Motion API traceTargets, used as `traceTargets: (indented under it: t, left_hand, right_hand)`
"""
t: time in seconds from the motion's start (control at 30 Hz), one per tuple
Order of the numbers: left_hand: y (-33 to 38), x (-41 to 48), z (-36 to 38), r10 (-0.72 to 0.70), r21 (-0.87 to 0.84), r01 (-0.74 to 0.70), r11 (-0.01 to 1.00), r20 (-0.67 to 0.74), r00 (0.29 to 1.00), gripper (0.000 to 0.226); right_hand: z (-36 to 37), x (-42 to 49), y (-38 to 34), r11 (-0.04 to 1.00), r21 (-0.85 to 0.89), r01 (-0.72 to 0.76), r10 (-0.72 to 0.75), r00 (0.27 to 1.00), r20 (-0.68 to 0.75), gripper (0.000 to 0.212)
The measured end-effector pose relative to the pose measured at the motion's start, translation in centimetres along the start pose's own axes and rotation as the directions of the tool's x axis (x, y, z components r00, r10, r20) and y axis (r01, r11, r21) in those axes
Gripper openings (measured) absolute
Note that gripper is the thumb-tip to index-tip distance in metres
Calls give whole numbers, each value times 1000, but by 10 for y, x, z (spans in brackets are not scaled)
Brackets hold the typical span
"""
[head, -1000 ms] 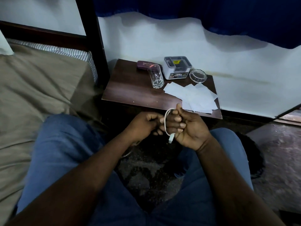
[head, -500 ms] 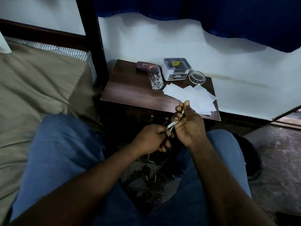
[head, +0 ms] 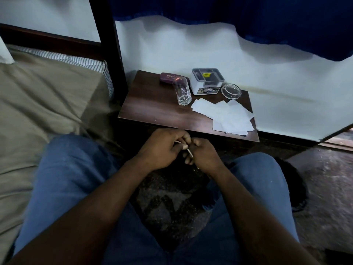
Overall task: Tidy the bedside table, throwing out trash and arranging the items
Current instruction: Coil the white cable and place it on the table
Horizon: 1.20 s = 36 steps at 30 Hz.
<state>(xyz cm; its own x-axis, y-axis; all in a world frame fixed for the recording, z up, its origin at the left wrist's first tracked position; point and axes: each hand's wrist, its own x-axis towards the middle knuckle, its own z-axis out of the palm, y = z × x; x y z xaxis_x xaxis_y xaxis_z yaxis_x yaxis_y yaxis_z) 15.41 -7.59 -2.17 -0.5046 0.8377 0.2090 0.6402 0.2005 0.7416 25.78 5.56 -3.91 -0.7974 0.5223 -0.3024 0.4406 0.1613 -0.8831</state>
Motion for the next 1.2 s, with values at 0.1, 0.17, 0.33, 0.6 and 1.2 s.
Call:
traceTargets:
  t: [0.1, 0.17, 0.33, 0.6, 1.2]
  left_hand:
    - [-4, 3, -7, 2, -11, -3, 1000, -72, 997, 15]
    - [-9, 6, -12, -44, -40, 41, 998, -100, 994, 16]
    - [-14, 9, -6, -131, -370, 131, 920, 26, 991, 6]
    - [3, 3, 37, -316, -623, 385, 681, 223, 922, 25]
    - [10, -10, 56, -337, -277, 419, 865, 298, 893, 14]
  right_hand:
    - [2, -6, -8, 982, 173, -73, 61, 995, 75, 56]
    - [-3, -9, -12, 953, 260, -155, 108, 977, 185, 64]
    - [-28, -17, -17, 783, 522, -337, 42, 867, 497, 30]
    - [-33, -11, -20, 275, 913, -302, -132, 928, 347, 26]
    - [-15, 16, -6, 797, 545, 261, -10, 907, -420, 28]
